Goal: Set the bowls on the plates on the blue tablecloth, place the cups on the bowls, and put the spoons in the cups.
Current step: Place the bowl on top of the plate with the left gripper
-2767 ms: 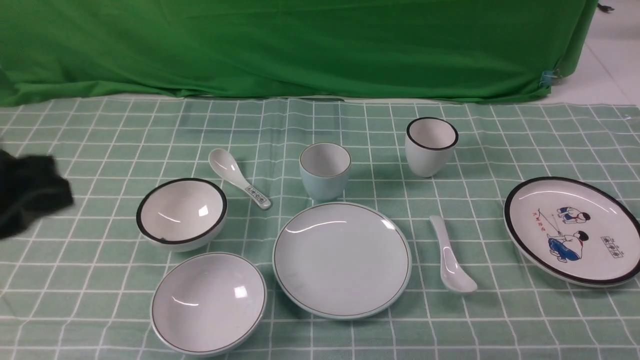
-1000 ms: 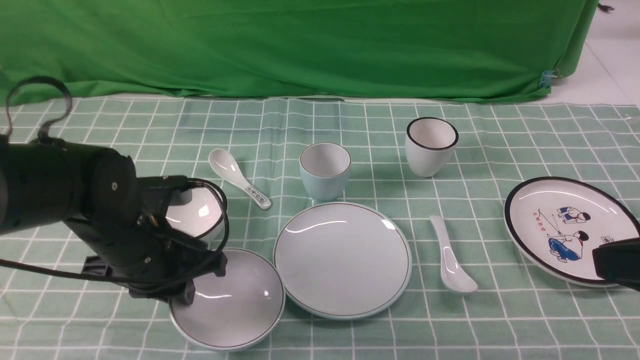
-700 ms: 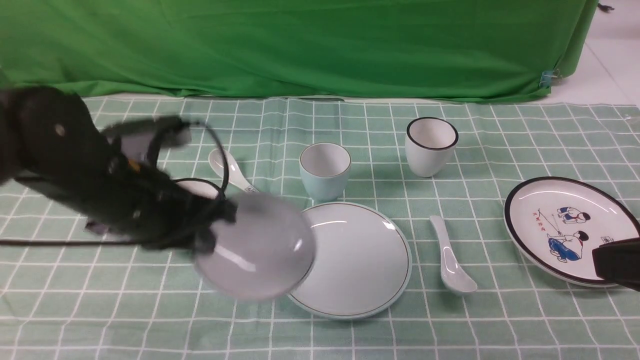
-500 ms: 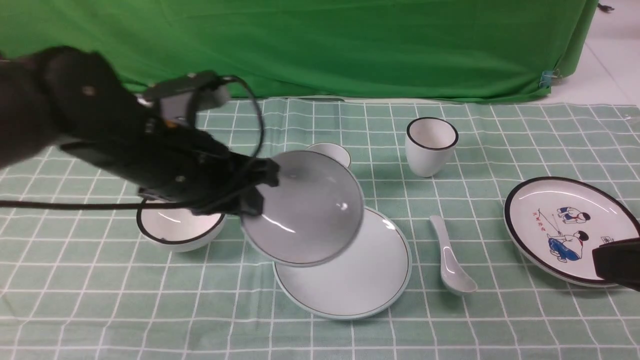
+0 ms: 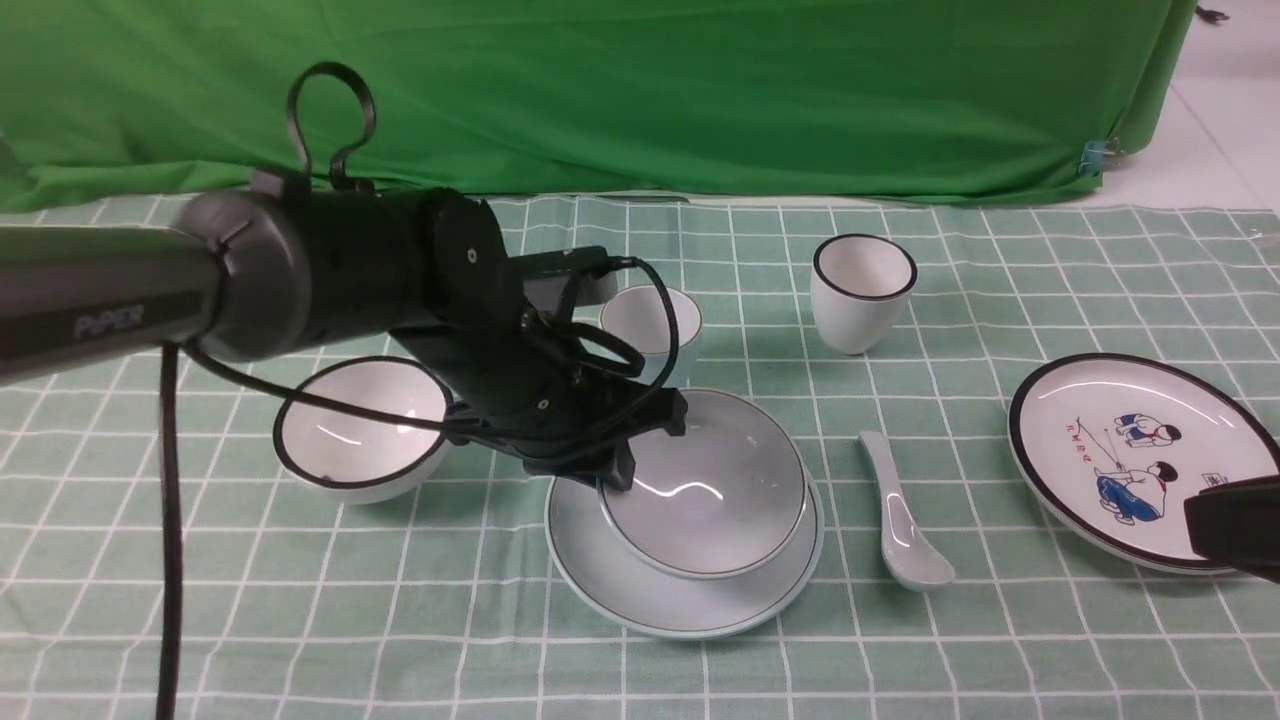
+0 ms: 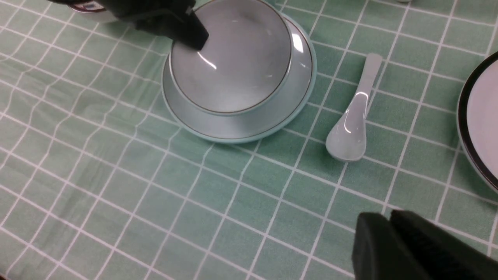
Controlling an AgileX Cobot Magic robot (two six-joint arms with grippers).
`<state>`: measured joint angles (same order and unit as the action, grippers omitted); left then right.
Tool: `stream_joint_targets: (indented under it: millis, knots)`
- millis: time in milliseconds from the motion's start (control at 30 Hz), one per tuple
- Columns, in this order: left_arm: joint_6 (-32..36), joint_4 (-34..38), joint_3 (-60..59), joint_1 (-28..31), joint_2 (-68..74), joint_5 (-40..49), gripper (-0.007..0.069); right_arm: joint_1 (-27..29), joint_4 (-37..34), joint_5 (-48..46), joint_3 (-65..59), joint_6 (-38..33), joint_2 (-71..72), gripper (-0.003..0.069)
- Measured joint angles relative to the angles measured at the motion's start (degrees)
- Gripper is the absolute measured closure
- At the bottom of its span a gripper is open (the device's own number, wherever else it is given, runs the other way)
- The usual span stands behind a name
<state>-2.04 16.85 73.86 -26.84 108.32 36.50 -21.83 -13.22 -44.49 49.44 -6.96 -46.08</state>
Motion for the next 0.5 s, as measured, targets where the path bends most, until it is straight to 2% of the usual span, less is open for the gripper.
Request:
stream_joint_targets:
  millis: [233, 400, 433, 500]
  knots:
    - [-0.04, -1.89, 0.01, 0.00, 0.73, 0.13, 0.0552, 0.00, 0.00, 0.00, 0.00, 0.00, 0.00, 0.0571]
    - [-1.21, -2.79, 0.34, 0.00, 0.73, 1.86, 0.0428, 0.00, 0.00, 0.00, 0.00, 0.00, 0.00, 0.0569]
    - [-1.42, -3.91, 1.18, 0.00, 0.73, 3.21, 0.0362, 0.00, 0.00, 0.00, 0.00, 0.00, 0.00, 0.0569]
    - [-2.54, -6.30, 3.33, 0.00, 0.44, 5.84, 0.0280, 0.00, 0.00, 0.00, 0.00, 0.00, 0.00, 0.0569]
